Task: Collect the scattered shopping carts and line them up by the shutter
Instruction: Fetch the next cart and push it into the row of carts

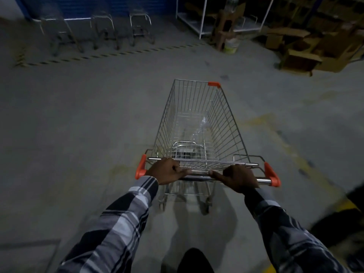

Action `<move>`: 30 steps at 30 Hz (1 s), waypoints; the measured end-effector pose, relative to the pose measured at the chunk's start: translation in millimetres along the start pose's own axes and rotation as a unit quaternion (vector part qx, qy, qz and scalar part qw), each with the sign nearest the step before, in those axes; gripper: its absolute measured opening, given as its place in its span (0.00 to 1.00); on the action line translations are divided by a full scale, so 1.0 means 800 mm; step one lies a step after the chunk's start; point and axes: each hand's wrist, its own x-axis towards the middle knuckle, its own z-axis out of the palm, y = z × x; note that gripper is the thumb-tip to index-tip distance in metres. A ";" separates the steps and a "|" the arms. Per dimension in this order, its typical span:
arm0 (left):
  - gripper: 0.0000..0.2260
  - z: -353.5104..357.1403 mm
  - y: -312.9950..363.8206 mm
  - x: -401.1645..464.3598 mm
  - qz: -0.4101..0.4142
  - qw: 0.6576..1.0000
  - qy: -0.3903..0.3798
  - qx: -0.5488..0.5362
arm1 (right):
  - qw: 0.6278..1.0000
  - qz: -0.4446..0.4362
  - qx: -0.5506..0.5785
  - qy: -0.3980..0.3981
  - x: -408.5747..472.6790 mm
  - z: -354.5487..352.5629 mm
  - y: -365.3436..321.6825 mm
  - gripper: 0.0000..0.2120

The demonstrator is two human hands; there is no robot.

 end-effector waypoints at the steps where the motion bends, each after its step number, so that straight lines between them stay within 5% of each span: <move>1: 0.32 -0.016 -0.005 0.033 -0.002 1.000 -0.004 -0.011 | 1.000 -0.003 -0.008 0.004 0.036 -0.004 0.006 0.43; 7: 0.30 -0.100 -0.054 0.240 -0.042 0.998 -0.032 -0.038 | 0.999 -0.032 -0.005 0.042 0.273 -0.023 0.046 0.41; 17: 0.29 -0.207 -0.146 0.546 -0.059 0.993 0.082 0.055 | 0.997 -0.064 0.026 -0.023 0.639 -0.081 0.097 0.42; 30: 0.32 -0.405 -0.298 0.994 -0.087 0.987 0.088 0.100 | 0.995 -0.094 0.008 -0.025 1.147 -0.149 0.129 0.44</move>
